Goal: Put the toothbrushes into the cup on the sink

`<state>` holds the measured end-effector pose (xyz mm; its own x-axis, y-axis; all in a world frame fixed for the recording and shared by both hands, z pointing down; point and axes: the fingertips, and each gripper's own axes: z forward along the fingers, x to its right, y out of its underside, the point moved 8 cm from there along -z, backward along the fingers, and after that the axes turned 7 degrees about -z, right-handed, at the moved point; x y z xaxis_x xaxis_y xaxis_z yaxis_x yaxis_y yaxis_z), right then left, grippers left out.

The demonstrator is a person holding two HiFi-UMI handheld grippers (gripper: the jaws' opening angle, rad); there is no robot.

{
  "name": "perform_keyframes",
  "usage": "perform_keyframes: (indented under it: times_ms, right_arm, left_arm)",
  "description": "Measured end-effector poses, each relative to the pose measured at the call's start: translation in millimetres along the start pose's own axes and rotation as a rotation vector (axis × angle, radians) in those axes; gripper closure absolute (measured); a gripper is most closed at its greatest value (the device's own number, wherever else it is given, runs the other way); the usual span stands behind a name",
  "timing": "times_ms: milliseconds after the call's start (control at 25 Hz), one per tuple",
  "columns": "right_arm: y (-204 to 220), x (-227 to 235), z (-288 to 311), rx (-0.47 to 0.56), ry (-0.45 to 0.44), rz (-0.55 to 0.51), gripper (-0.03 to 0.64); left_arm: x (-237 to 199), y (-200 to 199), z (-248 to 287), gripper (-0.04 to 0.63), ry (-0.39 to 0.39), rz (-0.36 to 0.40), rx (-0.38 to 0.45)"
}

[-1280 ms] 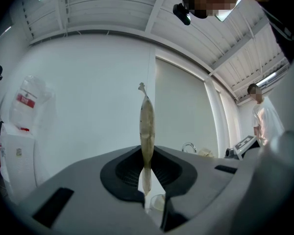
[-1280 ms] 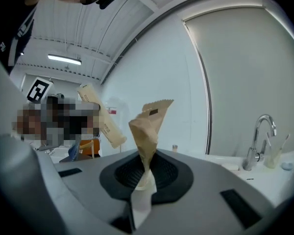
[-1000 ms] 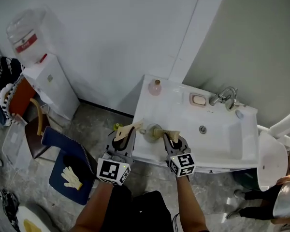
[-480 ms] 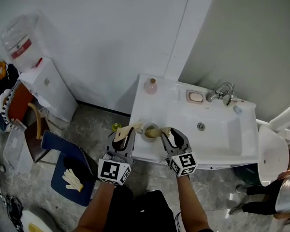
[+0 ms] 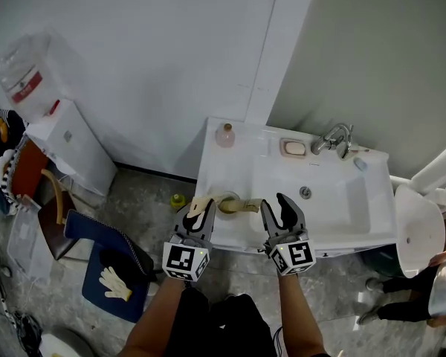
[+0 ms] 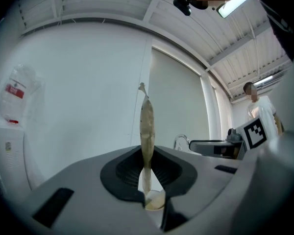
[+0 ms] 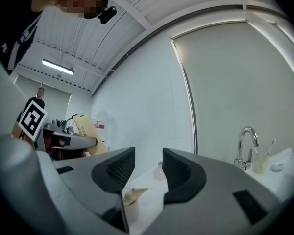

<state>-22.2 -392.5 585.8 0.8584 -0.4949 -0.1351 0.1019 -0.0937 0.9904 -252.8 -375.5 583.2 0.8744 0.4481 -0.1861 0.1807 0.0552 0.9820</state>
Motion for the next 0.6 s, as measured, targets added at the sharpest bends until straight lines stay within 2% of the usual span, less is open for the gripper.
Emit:
perform_keyframes:
  times_ms: [240, 600]
  right_arm:
    - [-7.0, 3.8, -12.2, -0.002, 0.023, -0.014, 0.433]
    - [-3.3, 8.6, -23.4, -0.008, 0.044, -0.005, 0.433]
  left_arm:
    - [8.9, 29.1, 25.0, 0.537, 0.023, 0.038, -0.122]
    - [6.5, 69.4, 44.8, 0.535, -0.022, 0.095, -0.24]
